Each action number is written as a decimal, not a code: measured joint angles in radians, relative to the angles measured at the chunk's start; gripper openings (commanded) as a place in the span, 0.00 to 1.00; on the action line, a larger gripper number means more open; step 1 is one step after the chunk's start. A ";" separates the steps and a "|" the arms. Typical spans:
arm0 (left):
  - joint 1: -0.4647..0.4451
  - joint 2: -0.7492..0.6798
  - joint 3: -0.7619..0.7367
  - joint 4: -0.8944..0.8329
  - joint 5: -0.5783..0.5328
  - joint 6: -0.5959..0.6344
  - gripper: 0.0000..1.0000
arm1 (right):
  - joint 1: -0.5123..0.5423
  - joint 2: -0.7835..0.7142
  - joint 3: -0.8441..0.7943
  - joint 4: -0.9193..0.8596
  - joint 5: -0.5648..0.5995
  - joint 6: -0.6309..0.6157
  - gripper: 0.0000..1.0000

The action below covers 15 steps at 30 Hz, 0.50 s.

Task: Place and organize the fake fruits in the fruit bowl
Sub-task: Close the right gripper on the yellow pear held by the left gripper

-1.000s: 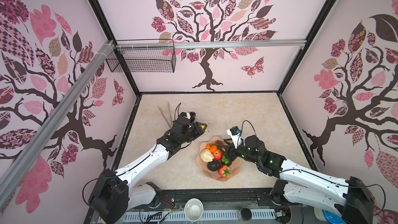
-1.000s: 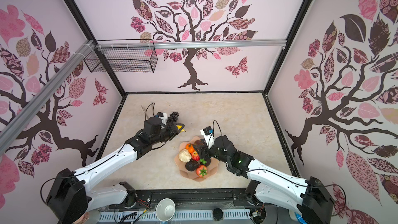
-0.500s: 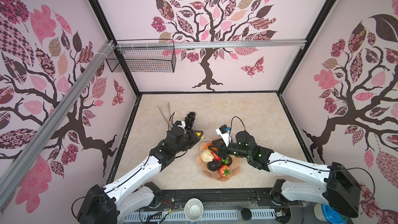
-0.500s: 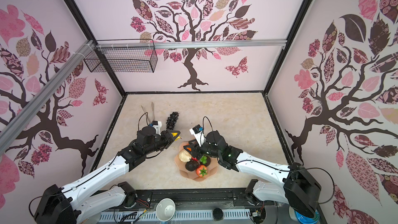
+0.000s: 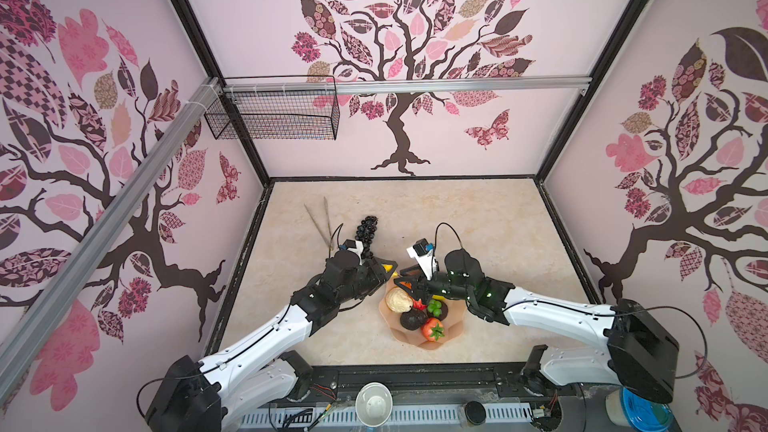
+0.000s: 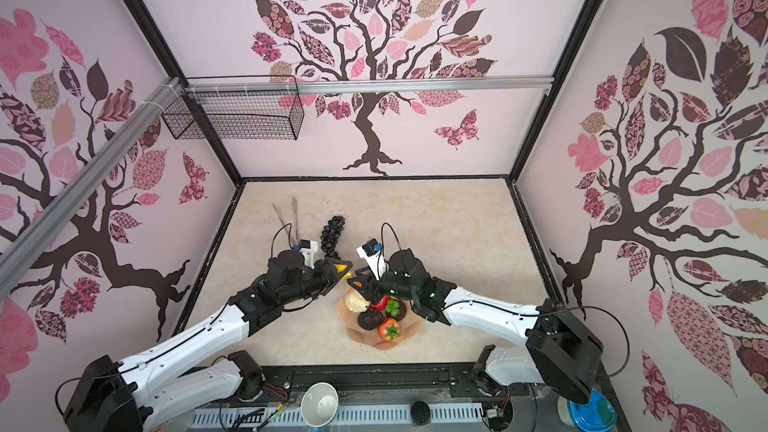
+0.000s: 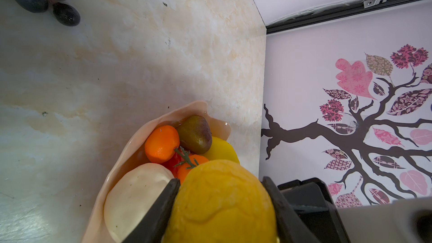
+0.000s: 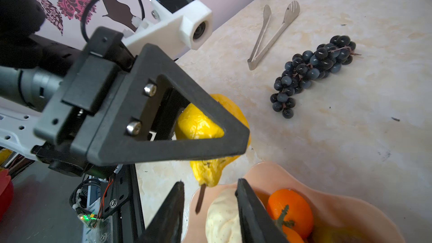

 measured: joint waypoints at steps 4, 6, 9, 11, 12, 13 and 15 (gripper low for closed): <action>-0.005 0.000 0.000 0.000 0.000 -0.003 0.50 | 0.009 0.015 0.005 0.003 0.004 -0.016 0.35; -0.007 0.000 -0.001 -0.001 0.000 -0.003 0.50 | 0.010 0.017 0.010 0.005 0.008 -0.022 0.33; -0.008 0.002 -0.005 -0.001 0.000 -0.005 0.50 | 0.010 0.017 0.012 0.009 0.011 -0.029 0.31; -0.010 0.008 -0.006 -0.001 0.000 -0.006 0.50 | 0.012 0.019 0.012 0.009 0.013 -0.033 0.29; -0.011 0.011 -0.006 -0.001 -0.001 -0.006 0.50 | 0.012 0.020 0.012 0.009 0.015 -0.034 0.28; -0.013 0.013 -0.006 -0.002 -0.003 -0.006 0.50 | 0.012 0.022 0.012 0.009 0.018 -0.035 0.27; -0.016 0.014 -0.006 -0.006 -0.010 -0.006 0.50 | 0.013 0.027 0.012 0.008 0.021 -0.038 0.24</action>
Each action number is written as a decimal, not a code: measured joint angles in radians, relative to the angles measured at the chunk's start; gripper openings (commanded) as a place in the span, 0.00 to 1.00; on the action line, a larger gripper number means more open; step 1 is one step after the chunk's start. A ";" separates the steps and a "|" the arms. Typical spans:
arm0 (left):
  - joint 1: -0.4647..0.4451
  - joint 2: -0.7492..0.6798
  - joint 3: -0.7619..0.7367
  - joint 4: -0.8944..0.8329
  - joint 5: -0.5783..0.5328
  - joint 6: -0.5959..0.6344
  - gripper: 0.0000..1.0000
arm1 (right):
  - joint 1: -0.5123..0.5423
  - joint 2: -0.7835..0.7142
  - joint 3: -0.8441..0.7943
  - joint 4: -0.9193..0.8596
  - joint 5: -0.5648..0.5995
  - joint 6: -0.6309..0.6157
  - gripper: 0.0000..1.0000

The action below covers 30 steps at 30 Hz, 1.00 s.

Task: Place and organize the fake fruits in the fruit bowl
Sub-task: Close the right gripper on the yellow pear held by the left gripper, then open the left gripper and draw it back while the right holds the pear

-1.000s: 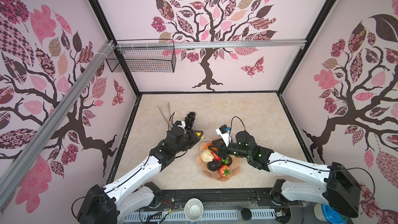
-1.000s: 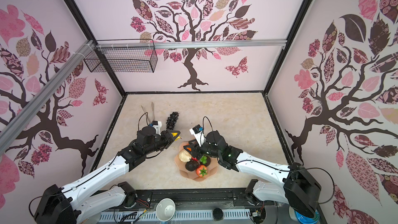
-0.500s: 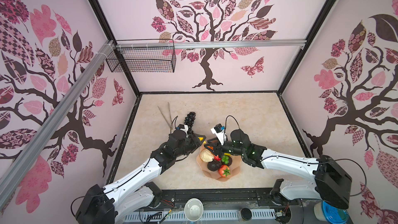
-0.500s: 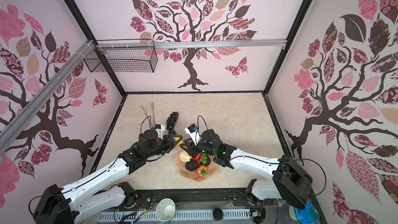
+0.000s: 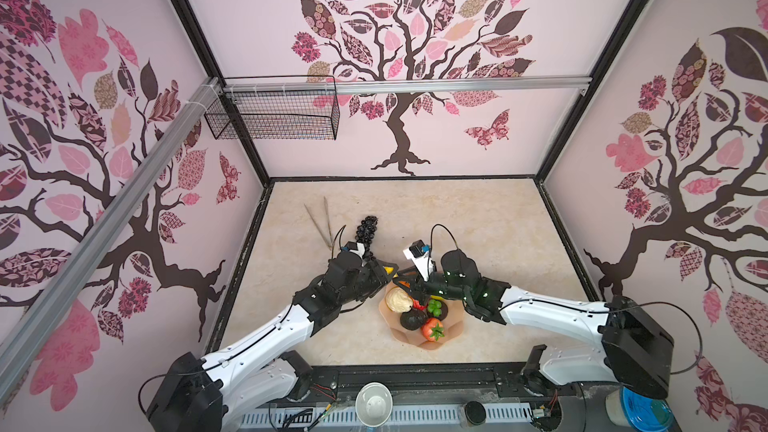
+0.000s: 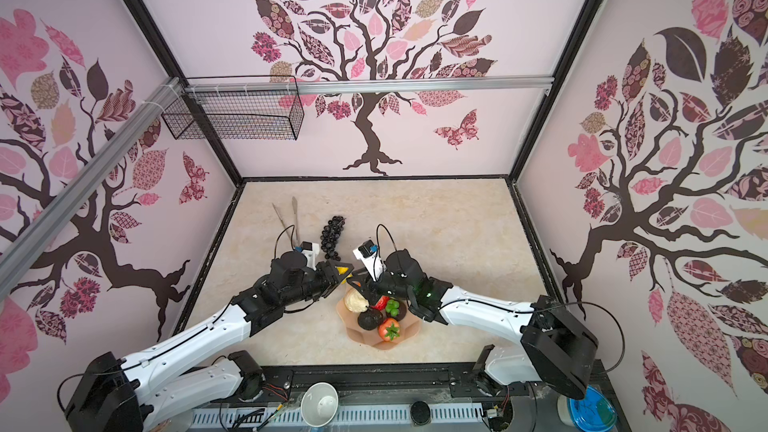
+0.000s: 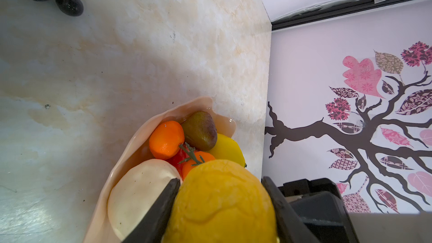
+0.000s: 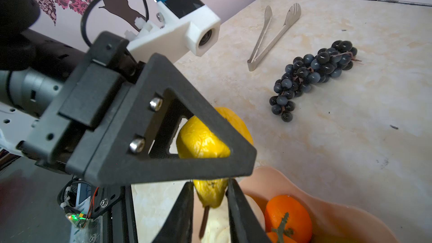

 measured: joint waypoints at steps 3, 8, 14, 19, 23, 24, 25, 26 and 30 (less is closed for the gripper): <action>-0.001 0.004 0.000 -0.008 -0.010 0.001 0.50 | 0.002 0.009 0.000 0.001 0.004 -0.002 0.20; -0.005 0.017 0.000 -0.009 -0.016 0.002 0.51 | 0.003 0.013 0.000 -0.009 0.010 -0.006 0.14; -0.005 0.033 0.000 -0.005 -0.014 0.004 0.57 | 0.008 0.013 0.000 -0.023 0.024 -0.018 0.07; -0.008 0.042 0.000 0.000 -0.011 0.018 0.65 | 0.016 0.013 0.000 -0.026 0.031 -0.022 0.05; -0.013 0.045 0.000 -0.005 -0.009 0.034 0.71 | 0.024 0.013 0.000 -0.029 0.030 -0.022 0.05; -0.013 0.045 0.000 -0.009 -0.010 0.042 0.72 | 0.025 0.011 0.000 -0.033 0.030 -0.022 0.05; -0.013 0.043 0.000 -0.014 -0.013 0.048 0.74 | 0.025 0.010 0.000 -0.036 0.031 -0.022 0.05; -0.013 0.040 0.000 -0.020 -0.016 0.053 0.75 | 0.025 0.010 0.000 -0.040 0.031 -0.022 0.05; -0.014 0.015 0.003 -0.050 -0.042 0.093 0.84 | 0.025 0.001 0.000 -0.087 0.033 -0.022 0.05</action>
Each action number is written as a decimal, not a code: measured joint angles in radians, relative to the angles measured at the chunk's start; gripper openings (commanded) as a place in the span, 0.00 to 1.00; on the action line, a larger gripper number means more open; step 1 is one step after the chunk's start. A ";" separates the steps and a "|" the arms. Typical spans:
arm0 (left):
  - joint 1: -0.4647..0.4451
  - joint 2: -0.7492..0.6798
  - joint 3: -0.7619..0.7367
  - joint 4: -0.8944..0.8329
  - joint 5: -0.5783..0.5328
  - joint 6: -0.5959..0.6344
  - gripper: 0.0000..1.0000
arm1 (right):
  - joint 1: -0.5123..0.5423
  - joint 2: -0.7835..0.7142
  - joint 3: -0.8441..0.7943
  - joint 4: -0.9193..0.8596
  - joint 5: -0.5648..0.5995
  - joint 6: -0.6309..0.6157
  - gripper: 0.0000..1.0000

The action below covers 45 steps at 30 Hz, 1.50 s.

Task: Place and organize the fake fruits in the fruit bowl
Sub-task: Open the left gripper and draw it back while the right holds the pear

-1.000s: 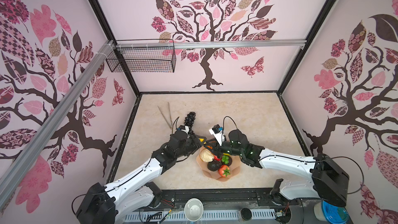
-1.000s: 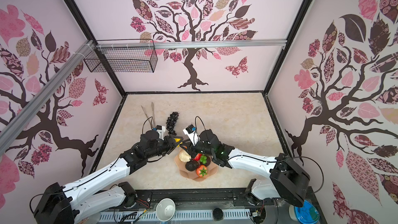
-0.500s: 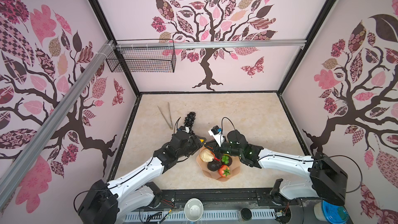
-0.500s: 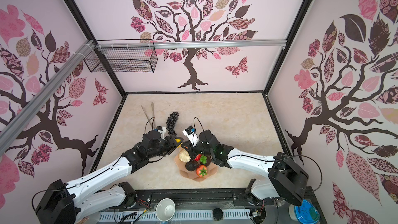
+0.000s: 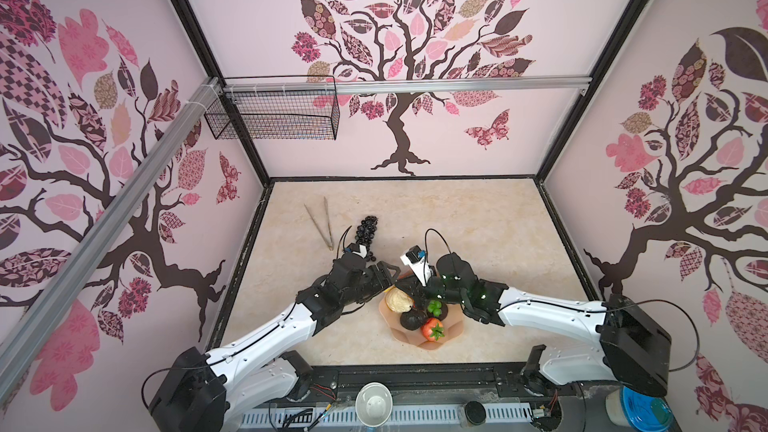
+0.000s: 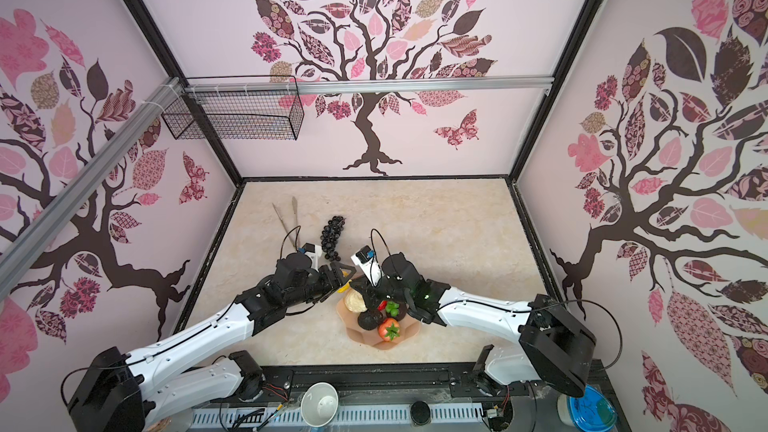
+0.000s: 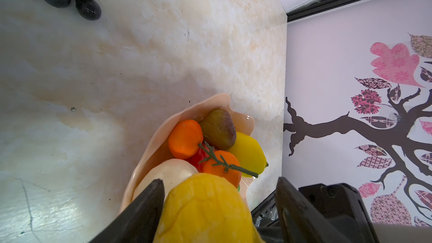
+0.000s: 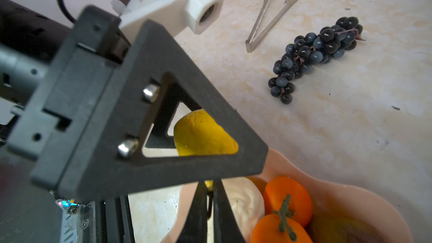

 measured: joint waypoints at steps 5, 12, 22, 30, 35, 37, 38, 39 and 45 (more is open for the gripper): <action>0.000 -0.050 0.026 -0.056 -0.043 0.076 0.90 | 0.000 -0.049 0.000 -0.074 0.006 0.000 0.05; 0.072 -0.117 0.039 -0.103 -0.080 0.153 0.91 | 0.011 -0.135 0.000 -0.205 0.000 0.006 0.04; 0.157 -0.178 0.039 -0.189 -0.178 0.260 0.91 | 0.104 -0.210 0.019 -0.412 0.019 0.022 0.04; 0.158 -0.157 0.039 -0.199 -0.203 0.280 0.91 | 0.163 -0.202 0.019 -0.435 0.036 0.047 0.04; 0.158 -0.157 0.039 -0.199 -0.208 0.282 0.91 | 0.174 -0.177 0.019 -0.433 0.045 0.055 0.05; 0.158 -0.157 0.038 -0.199 -0.209 0.282 0.91 | 0.175 -0.166 0.019 -0.433 0.051 0.058 0.04; 0.158 -0.157 0.038 -0.198 -0.209 0.282 0.91 | 0.176 -0.161 0.019 -0.433 0.053 0.060 0.04; 0.158 -0.157 0.037 -0.199 -0.209 0.282 0.91 | 0.179 -0.154 0.019 -0.432 0.057 0.061 0.04; 0.158 -0.157 0.031 -0.195 -0.209 0.281 0.91 | 0.185 -0.119 0.018 -0.425 0.074 0.068 0.04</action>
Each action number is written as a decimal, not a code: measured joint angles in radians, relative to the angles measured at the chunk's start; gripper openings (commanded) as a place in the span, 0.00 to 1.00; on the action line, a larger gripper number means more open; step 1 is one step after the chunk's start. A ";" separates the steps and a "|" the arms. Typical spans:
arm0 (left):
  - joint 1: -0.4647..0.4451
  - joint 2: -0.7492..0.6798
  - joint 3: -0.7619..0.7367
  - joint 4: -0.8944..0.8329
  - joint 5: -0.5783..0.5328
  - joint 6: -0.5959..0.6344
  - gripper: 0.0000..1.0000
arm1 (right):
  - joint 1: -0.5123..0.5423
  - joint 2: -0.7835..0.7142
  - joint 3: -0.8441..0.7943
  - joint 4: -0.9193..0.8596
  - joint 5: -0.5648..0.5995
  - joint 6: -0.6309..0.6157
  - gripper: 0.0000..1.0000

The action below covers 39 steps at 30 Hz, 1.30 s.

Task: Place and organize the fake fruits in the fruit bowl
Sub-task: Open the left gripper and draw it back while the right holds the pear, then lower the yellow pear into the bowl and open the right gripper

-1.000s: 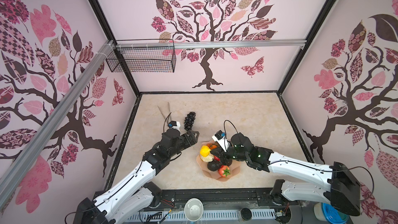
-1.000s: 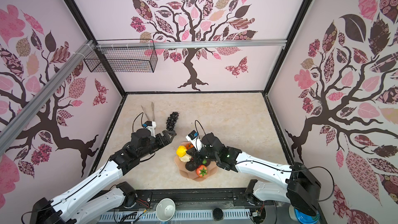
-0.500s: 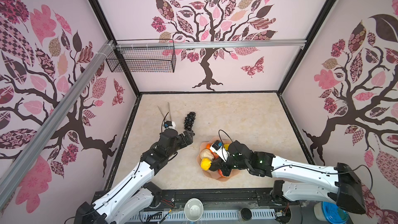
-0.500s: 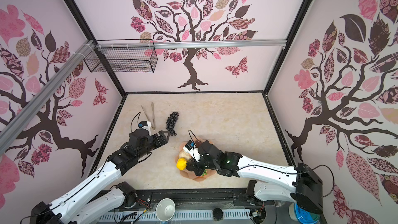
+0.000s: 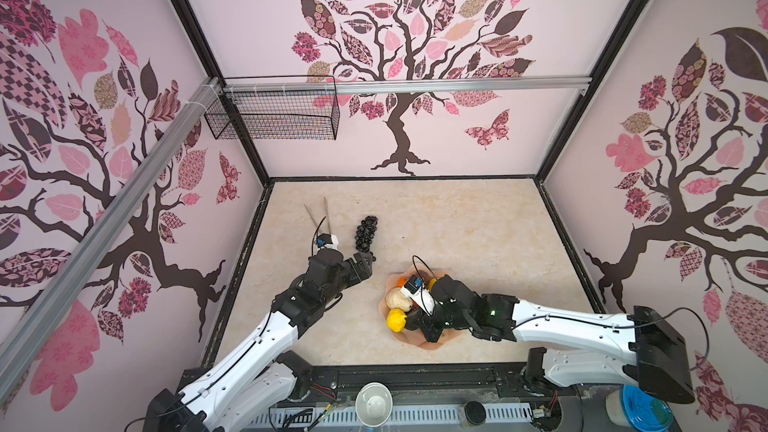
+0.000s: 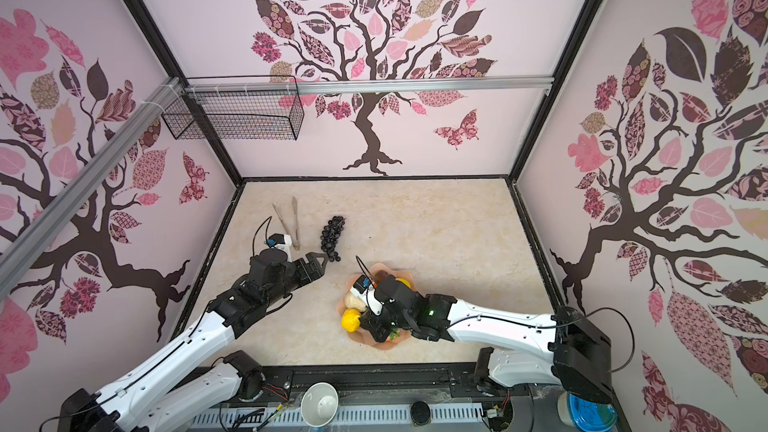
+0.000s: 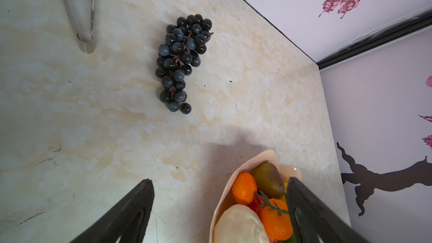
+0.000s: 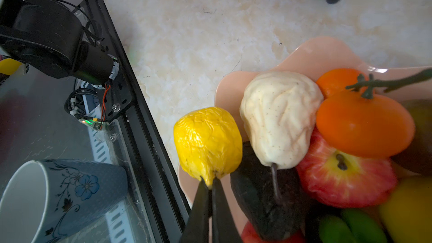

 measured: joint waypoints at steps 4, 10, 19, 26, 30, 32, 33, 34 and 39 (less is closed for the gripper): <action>0.000 0.000 -0.005 0.005 0.000 0.000 0.91 | 0.003 0.016 0.000 0.011 0.016 0.007 0.04; 0.000 0.002 -0.011 0.009 0.000 -0.002 0.91 | 0.004 0.041 0.000 0.026 0.039 0.015 0.04; 0.000 0.018 -0.011 0.018 0.001 -0.003 0.91 | 0.005 0.074 -0.001 0.044 0.055 0.019 0.04; 0.000 0.018 -0.011 0.018 0.000 -0.003 0.91 | 0.008 0.080 -0.001 0.044 0.063 0.019 0.13; 0.000 0.018 -0.011 0.018 -0.010 0.005 0.91 | 0.008 0.077 -0.002 0.043 0.063 0.019 0.19; 0.000 0.018 -0.011 0.017 -0.016 0.011 0.91 | 0.008 0.077 -0.002 0.043 0.063 0.021 0.21; 0.000 0.018 -0.011 0.017 -0.019 0.013 0.91 | 0.008 0.077 -0.002 0.043 0.063 0.022 0.23; 0.000 0.018 -0.011 0.017 -0.023 0.016 0.91 | 0.008 0.076 -0.002 0.042 0.063 0.023 0.24; 0.000 0.021 -0.011 0.011 -0.036 0.039 0.92 | 0.008 0.061 -0.002 0.034 0.059 0.026 0.33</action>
